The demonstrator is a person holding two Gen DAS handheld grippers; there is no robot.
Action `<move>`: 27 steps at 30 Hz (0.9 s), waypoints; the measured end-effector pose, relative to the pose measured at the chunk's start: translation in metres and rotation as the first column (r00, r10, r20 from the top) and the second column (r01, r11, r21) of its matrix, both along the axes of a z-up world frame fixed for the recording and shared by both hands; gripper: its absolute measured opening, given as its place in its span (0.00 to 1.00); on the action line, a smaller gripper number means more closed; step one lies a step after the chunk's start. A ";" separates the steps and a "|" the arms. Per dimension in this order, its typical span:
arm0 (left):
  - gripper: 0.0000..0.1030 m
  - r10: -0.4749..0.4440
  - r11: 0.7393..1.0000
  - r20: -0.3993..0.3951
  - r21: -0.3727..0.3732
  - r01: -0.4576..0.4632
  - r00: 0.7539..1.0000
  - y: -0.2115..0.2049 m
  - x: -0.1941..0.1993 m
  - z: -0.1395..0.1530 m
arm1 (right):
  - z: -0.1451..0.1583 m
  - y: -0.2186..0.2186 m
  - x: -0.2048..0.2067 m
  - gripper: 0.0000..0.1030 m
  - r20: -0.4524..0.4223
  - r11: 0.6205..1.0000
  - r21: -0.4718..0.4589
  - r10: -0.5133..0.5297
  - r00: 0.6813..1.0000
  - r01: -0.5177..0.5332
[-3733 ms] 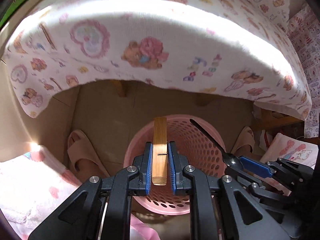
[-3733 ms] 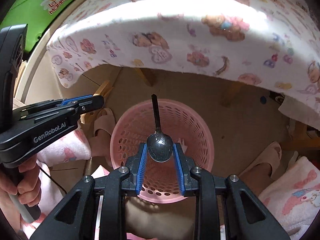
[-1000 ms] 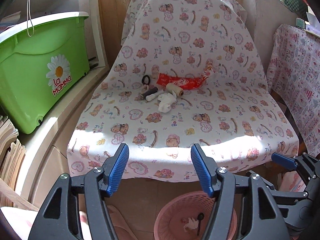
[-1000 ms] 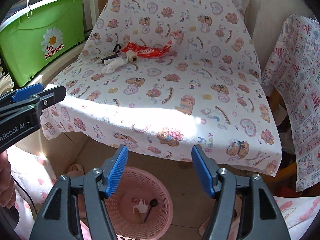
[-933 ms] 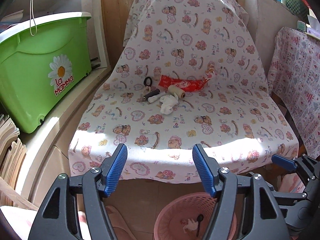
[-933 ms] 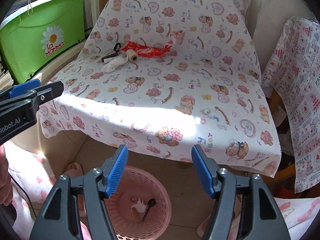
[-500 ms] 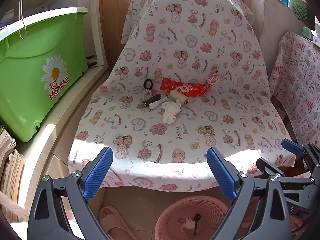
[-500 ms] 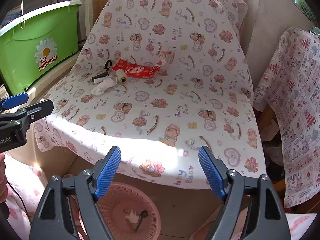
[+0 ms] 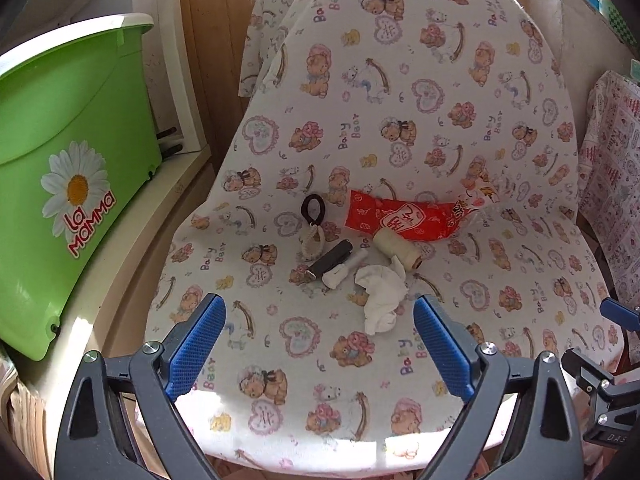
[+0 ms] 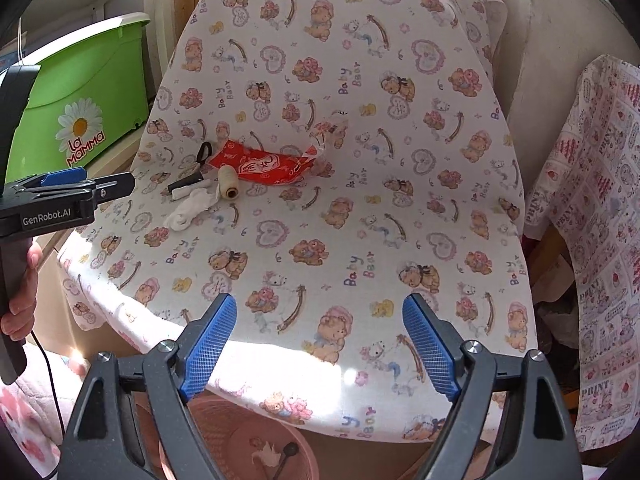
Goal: Collect trash
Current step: 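Raise both open tools back toward the chair, then grasp the white tissue with the left tool while the right tool grasps the cream twine spool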
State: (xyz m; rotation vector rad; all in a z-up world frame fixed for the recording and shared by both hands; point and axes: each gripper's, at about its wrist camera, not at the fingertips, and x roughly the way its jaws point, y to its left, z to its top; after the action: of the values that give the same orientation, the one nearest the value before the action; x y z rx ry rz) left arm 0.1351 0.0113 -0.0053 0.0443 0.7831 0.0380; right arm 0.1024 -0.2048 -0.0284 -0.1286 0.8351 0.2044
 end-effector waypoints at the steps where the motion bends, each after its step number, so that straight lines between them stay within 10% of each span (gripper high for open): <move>1: 0.91 0.008 1.000 -0.006 -0.002 -0.008 1.000 0.000 0.002 -0.004 | -0.001 0.000 0.003 0.84 0.002 1.000 -0.004 -0.007 1.000 0.007; 14: 0.91 -0.119 0.993 0.015 -0.025 0.120 0.993 -0.022 0.012 -0.040 | -0.027 -0.011 0.020 0.84 -0.041 0.996 0.011 -0.092 0.995 0.093; 27: 0.13 -0.146 0.979 -0.053 -0.149 0.137 0.988 -0.017 0.021 -0.062 | -0.018 0.012 0.017 0.84 0.037 1.000 -0.004 -0.014 0.999 0.014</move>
State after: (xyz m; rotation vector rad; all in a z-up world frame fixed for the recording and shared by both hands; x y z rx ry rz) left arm 0.1560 -0.0056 -0.0675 -0.0365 0.8425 -0.1564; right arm 0.1194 -0.1927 -0.0469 -0.1298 0.7995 0.1868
